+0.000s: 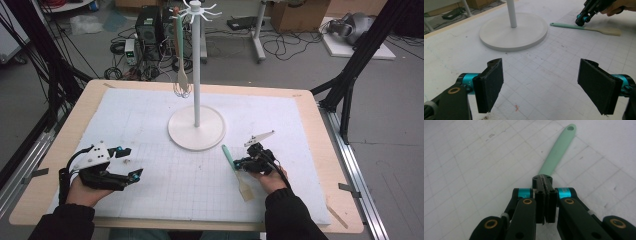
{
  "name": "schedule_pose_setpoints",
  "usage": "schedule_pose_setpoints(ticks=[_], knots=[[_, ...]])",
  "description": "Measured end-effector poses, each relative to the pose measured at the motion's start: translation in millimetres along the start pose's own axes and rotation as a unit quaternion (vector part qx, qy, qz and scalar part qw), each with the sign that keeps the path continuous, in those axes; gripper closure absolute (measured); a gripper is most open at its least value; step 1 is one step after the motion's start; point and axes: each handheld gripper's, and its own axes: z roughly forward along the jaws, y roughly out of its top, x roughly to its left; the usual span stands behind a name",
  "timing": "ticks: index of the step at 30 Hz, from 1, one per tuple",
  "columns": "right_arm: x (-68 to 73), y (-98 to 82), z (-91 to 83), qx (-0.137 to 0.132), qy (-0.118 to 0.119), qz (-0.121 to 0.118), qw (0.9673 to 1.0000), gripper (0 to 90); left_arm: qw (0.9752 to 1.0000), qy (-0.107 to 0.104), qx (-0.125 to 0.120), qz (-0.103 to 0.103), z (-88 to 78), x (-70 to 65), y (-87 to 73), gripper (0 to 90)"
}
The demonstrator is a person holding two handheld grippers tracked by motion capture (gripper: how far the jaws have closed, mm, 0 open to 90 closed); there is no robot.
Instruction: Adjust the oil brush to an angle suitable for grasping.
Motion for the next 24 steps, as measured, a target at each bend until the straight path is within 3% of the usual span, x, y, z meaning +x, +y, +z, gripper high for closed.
schedule_pose_setpoints(ticks=[7, 17, 24], knots=[[1.3, 1.7, 2.2, 0.001, 0.011, -0.007, 0.9999, 89.4, 1.0000, 0.000, 0.000, 0.000, 0.4, -0.5, 0.2, 21.2], [-5.6, 14.9, 7.9, -0.014, -0.027, 0.020, 0.9993, 89.4, 1.0000, -0.001, 0.000, 0.002, 0.4, -0.2, 0.5, 21.2], [-2.7, 24.5, 16.8, -0.009, -0.017, 0.010, 0.9998, 89.4, 1.0000, 0.001, -0.002, 0.002, -1.8, 0.9, 0.2, 21.2]])
